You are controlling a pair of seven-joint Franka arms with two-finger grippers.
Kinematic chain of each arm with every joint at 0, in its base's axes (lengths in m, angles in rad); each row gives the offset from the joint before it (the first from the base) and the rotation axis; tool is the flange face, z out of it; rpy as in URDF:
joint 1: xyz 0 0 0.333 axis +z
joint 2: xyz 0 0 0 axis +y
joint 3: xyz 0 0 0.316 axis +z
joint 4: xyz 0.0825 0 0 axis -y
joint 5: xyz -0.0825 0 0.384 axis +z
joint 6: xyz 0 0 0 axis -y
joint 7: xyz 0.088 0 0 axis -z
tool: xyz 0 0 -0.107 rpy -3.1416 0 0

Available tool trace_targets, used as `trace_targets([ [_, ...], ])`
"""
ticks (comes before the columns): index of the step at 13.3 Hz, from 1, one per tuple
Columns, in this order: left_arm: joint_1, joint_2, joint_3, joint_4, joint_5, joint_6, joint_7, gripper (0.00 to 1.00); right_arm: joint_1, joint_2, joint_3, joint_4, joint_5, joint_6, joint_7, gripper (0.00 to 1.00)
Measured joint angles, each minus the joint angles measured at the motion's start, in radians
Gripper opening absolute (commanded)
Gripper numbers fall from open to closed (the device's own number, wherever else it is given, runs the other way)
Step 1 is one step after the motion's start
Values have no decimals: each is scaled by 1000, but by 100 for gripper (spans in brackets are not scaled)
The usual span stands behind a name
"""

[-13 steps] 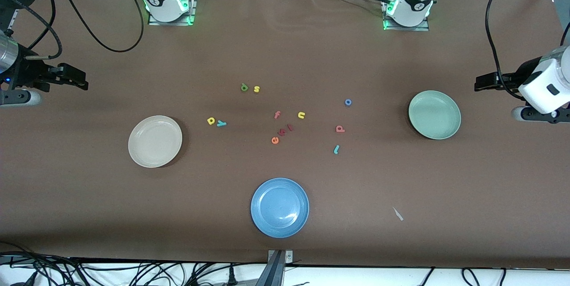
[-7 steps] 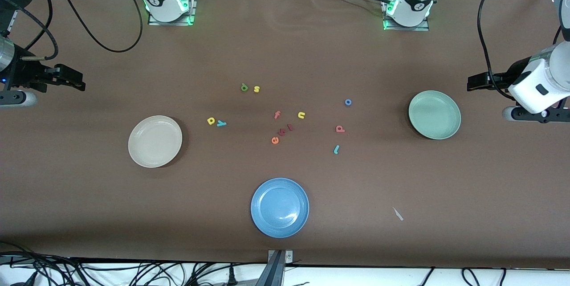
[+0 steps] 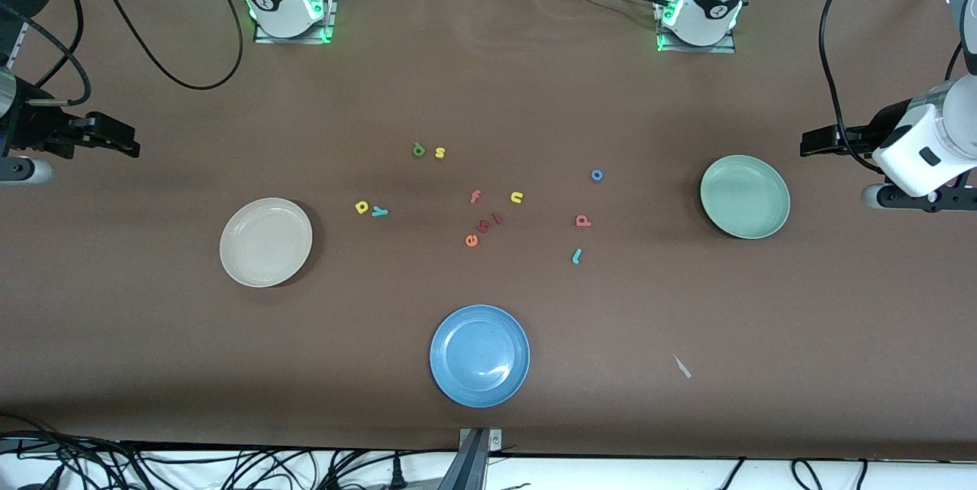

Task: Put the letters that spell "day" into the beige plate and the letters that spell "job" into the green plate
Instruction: 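Grasp the blue ring with the left gripper while the right gripper reaches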

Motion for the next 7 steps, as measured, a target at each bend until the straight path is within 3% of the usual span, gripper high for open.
trace_targets([
  [7,-32,41,-6,-6,-88,35,-71,100,0,14,-2,0,15,-15,-6,100],
])
